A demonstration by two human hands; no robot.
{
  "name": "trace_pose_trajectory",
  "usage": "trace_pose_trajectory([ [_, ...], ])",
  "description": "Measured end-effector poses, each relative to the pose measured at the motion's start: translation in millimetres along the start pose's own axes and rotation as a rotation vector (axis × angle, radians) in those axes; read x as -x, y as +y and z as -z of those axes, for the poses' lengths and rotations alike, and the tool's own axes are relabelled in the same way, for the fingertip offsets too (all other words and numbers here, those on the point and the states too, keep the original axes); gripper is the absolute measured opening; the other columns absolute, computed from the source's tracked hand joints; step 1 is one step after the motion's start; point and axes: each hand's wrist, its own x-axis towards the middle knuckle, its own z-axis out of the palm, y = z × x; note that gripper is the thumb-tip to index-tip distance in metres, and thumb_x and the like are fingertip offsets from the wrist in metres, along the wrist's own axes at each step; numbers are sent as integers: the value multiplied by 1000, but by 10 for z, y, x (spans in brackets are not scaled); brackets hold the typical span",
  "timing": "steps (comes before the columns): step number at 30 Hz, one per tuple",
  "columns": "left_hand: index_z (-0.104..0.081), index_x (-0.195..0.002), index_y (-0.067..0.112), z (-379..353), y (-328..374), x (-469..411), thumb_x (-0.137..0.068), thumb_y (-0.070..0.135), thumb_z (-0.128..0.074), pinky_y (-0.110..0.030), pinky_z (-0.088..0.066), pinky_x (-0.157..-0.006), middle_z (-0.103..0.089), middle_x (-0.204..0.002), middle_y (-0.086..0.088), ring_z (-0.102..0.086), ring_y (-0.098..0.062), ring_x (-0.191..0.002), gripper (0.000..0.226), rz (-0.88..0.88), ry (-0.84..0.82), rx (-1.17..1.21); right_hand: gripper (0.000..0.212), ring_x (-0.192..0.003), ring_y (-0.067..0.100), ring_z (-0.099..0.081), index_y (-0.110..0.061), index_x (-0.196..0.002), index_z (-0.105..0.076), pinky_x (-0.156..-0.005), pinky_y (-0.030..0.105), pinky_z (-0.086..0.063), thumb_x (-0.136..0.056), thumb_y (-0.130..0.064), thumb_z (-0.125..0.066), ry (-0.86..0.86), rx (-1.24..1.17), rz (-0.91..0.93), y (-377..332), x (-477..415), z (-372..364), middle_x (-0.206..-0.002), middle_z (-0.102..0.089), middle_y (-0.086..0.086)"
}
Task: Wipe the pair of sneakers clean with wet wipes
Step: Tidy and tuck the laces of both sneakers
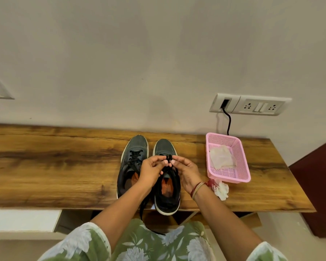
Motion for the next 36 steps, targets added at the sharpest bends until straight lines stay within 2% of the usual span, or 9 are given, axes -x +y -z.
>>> trace_pose_trajectory([
  [4, -65, -111, -6, -37, -9, -8, -91, -2, -56, -12, -43, -52, -68, -88, -6, -64, -7, -77, 22, -50, -51, -87, 15, -57, 16, -68, 0, -94, -63, -50, 23, -53, -82, 9, -61, 87, -62, -98, -13, -49, 18, -67, -70, 10],
  [7, -63, -108, -4, 8, 26, 1, -93, -5, -52, -12, -42, -51, -69, -83, -4, -63, 4, -63, 18, -75, -142, -140, 10, -55, 15, -67, -1, -89, -65, -50, 23, -54, -85, 6, -59, 73, 43, -106, -42, -88, -5, -63, -69, 8],
  [12, -46, -94, 14, 64, 69, -38, -89, 0, -61, -13, -43, -46, -70, -69, 0, -54, -1, -41, 22, 15, -129, -93, 10, -55, 11, -65, -1, -93, -65, -53, 21, -53, -86, 3, -58, -27, 167, -108, -91, -81, 1, -63, -69, 5],
  [19, -55, -92, 7, 35, 20, -90, -80, 1, -73, -18, -48, -54, -67, -68, -4, -58, -5, -47, 22, 32, -53, -113, 20, -71, 9, -60, 0, -107, -66, -66, 17, -51, -91, -4, -55, -127, 383, -62, -117, -99, 66, -81, -67, 6],
  [25, -52, -80, 24, 0, -22, -105, -78, 20, -75, -32, -50, -68, -68, -69, 4, -65, -15, -69, 23, -55, 53, -374, 14, -63, 8, -63, 2, -95, -68, -56, 15, -48, -84, -7, -66, -139, 472, 8, -98, -69, 30, -67, -66, -2],
  [27, -51, -82, 24, 4, -19, -84, -78, 20, -76, -29, -49, -68, -70, -71, 4, -66, -13, -71, 26, -74, 15, -362, 12, -61, 13, -61, 1, -84, -66, -54, 19, -49, -87, -11, -63, -85, 398, -30, -76, -90, 17, -65, -64, 3],
  [31, -52, -87, 21, 126, -60, -104, -83, 15, -72, -35, -51, -83, -71, -79, 0, -68, -20, -87, 21, -46, -183, -294, 16, -60, 11, -62, 0, -97, -66, -60, 23, -54, -91, -12, -57, -83, 204, -152, -54, -150, 68, -67, -65, 5],
  [34, -51, -90, 20, 181, -70, -171, -86, 10, -69, -39, -50, -88, -72, -84, -4, -67, -21, -88, 21, -20, -223, -285, 12, -59, 6, -57, -4, -92, -66, -60, 17, -49, -90, -11, -57, -179, 389, -97, -127, -113, 75, -63, -64, -1],
  [36, -47, -95, 16, 187, -50, -194, -87, 5, -66, -38, -50, -87, -71, -83, -3, -66, -18, -83, 23, 23, -255, -212, 9, -55, -1, -56, -1, -87, -67, -54, 11, -43, -88, -5, -60, -235, 600, 43, -205, -77, 94, -64, -64, -2],
])
